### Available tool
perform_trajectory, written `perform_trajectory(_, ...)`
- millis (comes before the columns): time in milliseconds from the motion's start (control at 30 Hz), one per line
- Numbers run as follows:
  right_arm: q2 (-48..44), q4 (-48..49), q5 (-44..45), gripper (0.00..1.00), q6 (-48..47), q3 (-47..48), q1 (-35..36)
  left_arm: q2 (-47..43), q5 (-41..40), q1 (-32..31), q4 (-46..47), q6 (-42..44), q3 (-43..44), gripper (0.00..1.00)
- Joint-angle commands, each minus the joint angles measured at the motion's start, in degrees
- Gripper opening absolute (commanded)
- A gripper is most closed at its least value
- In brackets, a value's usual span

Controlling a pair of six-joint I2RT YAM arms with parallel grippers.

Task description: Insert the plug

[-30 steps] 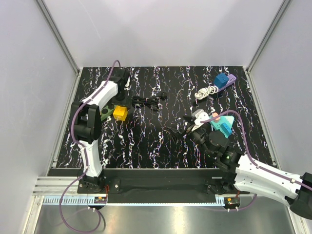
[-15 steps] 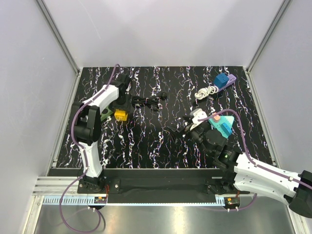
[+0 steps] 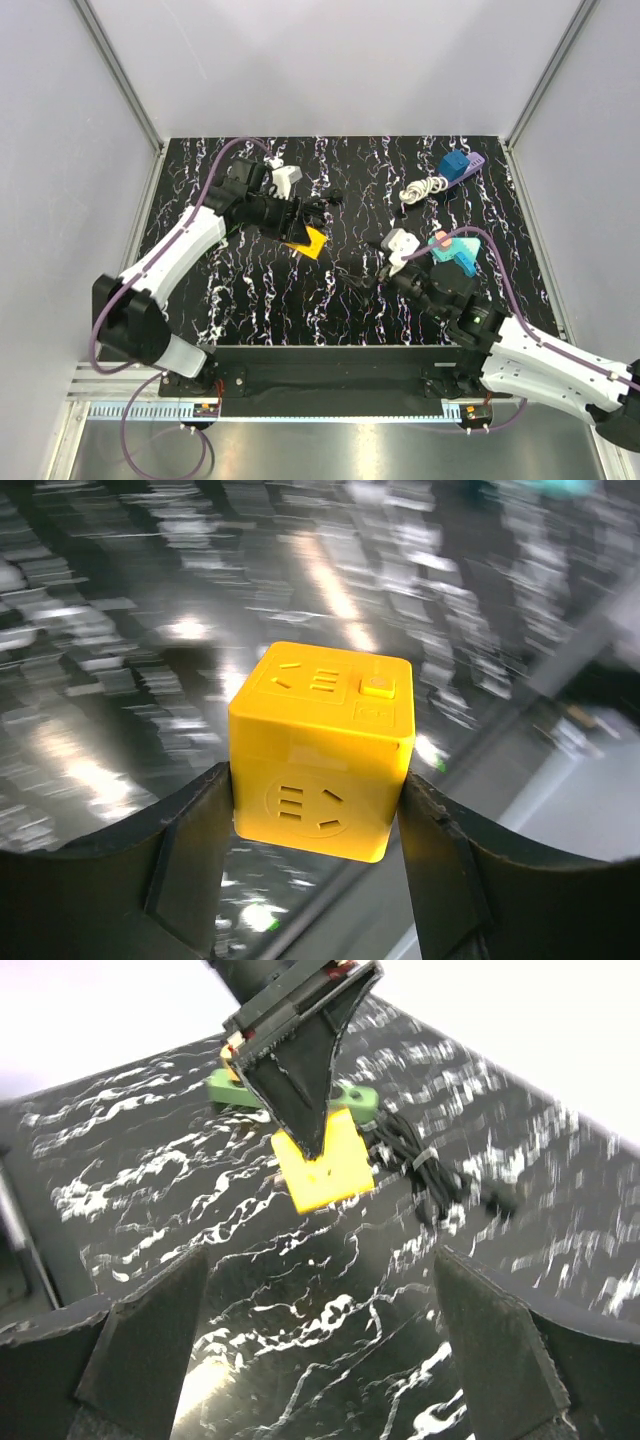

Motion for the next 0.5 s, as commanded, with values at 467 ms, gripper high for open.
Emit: perform_trajectory(467,18.65,-6.05,9.85,1.0,20.78,21.11,0.15,-25.99,-7.54,-1.21,20.62,-27.32,-19.77,0.0)
